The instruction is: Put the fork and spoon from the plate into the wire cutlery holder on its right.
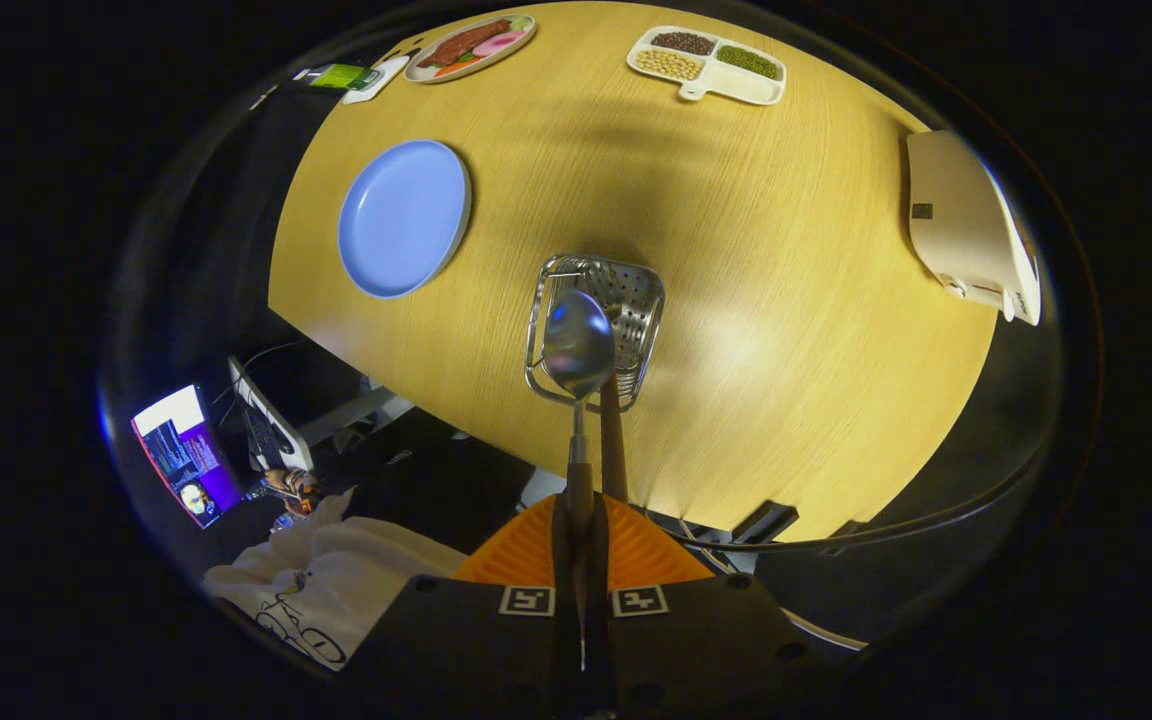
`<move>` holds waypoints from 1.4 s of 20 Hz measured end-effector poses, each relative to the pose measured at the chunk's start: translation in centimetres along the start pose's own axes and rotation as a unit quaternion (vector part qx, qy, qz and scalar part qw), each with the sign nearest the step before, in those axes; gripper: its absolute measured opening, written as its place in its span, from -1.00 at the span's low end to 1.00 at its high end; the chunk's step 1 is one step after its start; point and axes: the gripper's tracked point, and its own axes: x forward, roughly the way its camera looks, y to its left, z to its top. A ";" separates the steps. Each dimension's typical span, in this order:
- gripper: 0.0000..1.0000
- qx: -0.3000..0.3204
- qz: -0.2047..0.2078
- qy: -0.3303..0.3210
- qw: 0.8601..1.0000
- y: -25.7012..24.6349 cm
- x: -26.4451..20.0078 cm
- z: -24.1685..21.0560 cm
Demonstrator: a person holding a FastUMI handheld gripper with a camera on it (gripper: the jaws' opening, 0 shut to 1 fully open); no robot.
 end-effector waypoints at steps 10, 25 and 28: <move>-0.77 0.008 -0.008 0.028 1.000 -0.7 1.0 3.0; 0.99 -0.009 0.056 -0.256 0.965 6.3 -8.4 3.4; 0.99 -0.033 0.031 -0.346 0.937 7.8 -11.7 3.1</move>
